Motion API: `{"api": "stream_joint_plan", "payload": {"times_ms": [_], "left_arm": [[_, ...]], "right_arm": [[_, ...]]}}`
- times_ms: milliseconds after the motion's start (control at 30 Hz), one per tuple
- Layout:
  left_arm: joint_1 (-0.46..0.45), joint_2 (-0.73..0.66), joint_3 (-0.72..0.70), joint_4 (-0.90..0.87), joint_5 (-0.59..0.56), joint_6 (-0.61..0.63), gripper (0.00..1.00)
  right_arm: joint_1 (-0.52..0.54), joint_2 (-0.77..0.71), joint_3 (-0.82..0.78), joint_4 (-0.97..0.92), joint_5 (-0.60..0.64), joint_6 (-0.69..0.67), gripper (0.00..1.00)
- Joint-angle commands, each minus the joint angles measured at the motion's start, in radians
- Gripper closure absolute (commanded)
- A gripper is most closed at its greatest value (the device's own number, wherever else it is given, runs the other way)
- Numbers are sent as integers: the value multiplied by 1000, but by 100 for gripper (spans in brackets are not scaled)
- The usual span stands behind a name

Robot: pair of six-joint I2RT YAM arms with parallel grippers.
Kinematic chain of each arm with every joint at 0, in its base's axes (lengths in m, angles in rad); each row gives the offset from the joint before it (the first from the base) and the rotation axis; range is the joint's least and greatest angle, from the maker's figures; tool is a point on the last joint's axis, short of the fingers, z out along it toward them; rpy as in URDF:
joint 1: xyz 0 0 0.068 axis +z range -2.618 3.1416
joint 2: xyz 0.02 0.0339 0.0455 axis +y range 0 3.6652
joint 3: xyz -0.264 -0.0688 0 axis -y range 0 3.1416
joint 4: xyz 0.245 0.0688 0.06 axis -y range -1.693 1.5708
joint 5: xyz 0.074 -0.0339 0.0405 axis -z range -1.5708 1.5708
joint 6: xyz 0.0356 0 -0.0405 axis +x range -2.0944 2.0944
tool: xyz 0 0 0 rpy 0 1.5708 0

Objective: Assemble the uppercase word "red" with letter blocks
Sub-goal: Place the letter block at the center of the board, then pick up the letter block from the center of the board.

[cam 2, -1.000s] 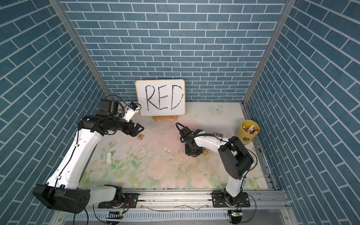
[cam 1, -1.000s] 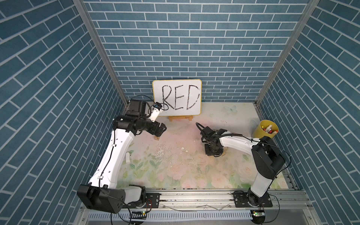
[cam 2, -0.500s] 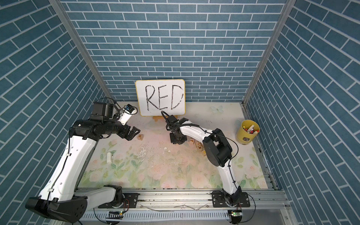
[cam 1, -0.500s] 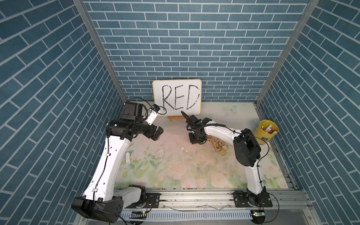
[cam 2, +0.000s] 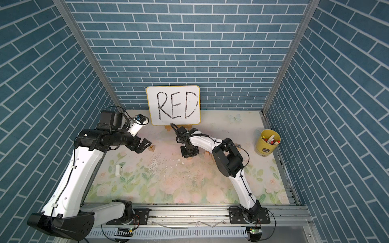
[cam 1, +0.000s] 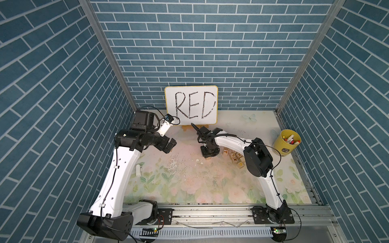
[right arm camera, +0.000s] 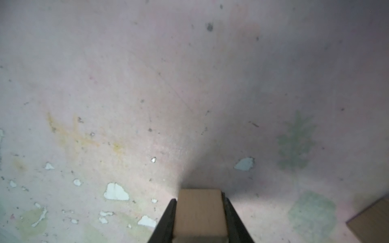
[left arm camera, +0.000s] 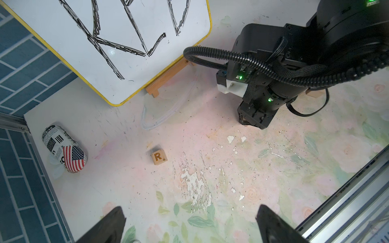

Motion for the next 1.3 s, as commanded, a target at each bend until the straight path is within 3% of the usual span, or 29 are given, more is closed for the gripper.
{"api": "stream_joint_plan", "payload": {"times_ms": [0,167,467,667,900,1133,1267], "left_arm": [[-7,10,6,-28,20,14,1],[-9,18,17,-27,20,13,1],[-16,55,63,-43,11,14,1],[-28,76,74,-34,5,-1,1],[-175,144,31,4,-55,4,1],[-351,294,-20,117,-120,13,1],[-441,422,31,122,-142,19,1]], "right_arm": [[11,17,19,-45,27,-25,59],[15,-12,32,-48,73,-21,51],[15,-196,-20,-19,141,-50,49],[15,-327,-117,29,99,-72,49],[-12,-497,-280,-8,226,-30,51],[-97,-745,-555,45,305,117,54],[-155,-892,-703,81,320,167,55]]}}
